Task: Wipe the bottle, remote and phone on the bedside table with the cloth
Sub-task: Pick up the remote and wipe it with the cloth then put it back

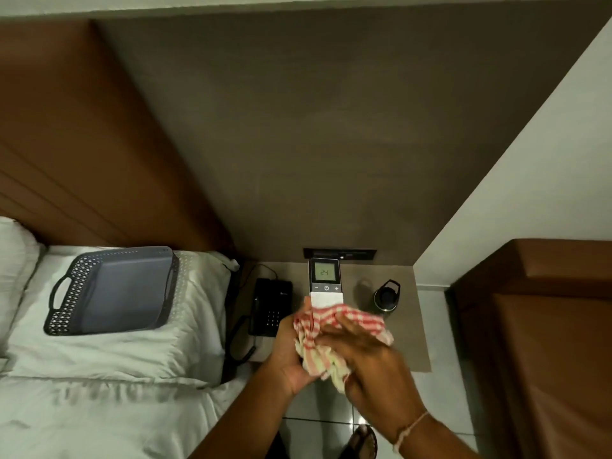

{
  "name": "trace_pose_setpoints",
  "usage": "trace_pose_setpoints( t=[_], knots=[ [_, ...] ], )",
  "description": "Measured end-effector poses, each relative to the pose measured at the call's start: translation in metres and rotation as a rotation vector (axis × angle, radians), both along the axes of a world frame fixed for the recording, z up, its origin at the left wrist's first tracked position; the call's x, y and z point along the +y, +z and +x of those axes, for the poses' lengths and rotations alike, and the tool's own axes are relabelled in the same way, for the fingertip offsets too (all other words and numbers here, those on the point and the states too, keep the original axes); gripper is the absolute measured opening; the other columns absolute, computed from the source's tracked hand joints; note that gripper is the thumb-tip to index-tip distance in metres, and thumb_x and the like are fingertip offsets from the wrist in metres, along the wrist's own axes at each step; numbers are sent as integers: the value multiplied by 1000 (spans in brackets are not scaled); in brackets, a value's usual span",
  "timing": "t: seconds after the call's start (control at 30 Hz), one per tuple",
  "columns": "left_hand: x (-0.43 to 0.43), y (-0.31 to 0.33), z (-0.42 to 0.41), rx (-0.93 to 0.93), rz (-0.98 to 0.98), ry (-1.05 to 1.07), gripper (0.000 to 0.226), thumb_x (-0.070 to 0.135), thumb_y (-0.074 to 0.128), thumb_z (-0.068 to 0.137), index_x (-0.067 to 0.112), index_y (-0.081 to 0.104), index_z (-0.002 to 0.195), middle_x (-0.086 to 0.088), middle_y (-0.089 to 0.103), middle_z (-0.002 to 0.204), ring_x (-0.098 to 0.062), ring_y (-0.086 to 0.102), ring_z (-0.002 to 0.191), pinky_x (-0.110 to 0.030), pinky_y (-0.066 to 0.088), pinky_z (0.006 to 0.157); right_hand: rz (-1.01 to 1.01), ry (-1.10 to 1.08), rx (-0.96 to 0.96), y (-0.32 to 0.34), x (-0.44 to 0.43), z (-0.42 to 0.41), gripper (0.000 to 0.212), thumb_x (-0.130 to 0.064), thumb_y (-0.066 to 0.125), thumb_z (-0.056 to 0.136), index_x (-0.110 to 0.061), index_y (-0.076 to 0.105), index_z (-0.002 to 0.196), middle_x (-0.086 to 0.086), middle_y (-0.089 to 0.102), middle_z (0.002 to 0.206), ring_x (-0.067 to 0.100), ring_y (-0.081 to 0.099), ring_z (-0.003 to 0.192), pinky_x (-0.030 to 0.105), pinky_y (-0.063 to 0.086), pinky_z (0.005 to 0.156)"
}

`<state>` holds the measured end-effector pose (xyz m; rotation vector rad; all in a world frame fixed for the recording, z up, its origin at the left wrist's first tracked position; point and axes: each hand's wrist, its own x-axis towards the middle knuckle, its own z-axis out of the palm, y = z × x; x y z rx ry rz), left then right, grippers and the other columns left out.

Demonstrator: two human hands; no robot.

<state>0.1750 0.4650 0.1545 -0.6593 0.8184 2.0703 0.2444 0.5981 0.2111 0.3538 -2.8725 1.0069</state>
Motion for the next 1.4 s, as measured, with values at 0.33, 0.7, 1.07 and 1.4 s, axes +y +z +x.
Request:
trace_pose_setpoints(
  t=[0.33, 0.7, 1.07, 1.4],
  knots=[
    [45, -201, -69, -27, -599, -114, 46, 40, 41, 103, 5, 60, 126, -21, 71, 112, -33, 69, 89, -42, 57, 72, -947, -722, -466, -156, 39, -19, 42, 17, 57, 84, -20, 74, 94, -8, 78, 79, 3, 71, 71, 16, 55, 62],
    [57, -431, -127, 215, -1023, -248, 32, 25, 45, 103, 7, 68, 116, -23, 70, 120, -42, 68, 106, -56, 55, 94, -1471, -1199, -563, -346, 61, -40, 12, -29, 58, 89, -26, 69, 93, -2, 78, 91, 24, 75, 80, 42, 54, 69],
    [61, -465, -128, 267, -1062, -220, 34, 25, 43, 104, 3, 68, 113, -23, 71, 117, -39, 67, 104, -51, 55, 95, -1515, -1203, -553, -368, 54, -32, 18, -28, 58, 92, -24, 67, 107, 1, 77, 101, 25, 74, 84, 40, 55, 67],
    [65, -471, -129, 320, -1213, -268, 31, 28, 50, 100, 5, 70, 106, -21, 72, 113, -40, 66, 106, -42, 53, 92, -1473, -1223, -572, -377, 51, -29, 6, -31, 60, 90, -29, 66, 90, -4, 78, 85, 24, 74, 77, 38, 53, 62]
  ],
)
